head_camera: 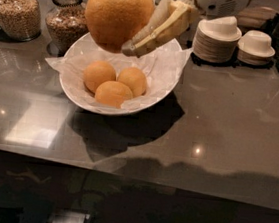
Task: Pick orange from white bowl
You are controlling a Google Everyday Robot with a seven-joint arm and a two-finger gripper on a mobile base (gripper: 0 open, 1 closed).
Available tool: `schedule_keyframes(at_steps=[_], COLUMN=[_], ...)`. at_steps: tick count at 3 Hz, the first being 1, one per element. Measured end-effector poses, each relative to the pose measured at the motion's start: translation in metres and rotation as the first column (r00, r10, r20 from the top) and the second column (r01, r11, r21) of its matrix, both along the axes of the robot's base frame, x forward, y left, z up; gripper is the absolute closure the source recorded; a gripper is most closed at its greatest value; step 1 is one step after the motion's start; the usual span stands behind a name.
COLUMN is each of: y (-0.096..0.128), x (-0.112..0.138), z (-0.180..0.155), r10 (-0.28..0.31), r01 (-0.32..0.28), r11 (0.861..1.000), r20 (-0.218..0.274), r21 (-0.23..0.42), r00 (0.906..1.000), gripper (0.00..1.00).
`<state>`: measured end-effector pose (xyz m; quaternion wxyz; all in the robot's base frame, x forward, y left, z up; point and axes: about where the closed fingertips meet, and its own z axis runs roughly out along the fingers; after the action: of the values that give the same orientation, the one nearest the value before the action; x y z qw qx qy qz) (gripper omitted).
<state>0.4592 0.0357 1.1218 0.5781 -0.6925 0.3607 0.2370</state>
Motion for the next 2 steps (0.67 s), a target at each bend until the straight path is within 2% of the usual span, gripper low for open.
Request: schedule_keyframes(at_steps=[1,2], y=[0.007,0.020], x=[-0.018,-0.029], z=[-0.011,-0.027], r10=[0.062,0.098], r01=[-0.059,-0.091], r11=[0.995,0.986], r20=[-0.027,-0.044], r21=[0.084,0.142], r00=[0.9977,0.9942], gripper=[1.00,1.00])
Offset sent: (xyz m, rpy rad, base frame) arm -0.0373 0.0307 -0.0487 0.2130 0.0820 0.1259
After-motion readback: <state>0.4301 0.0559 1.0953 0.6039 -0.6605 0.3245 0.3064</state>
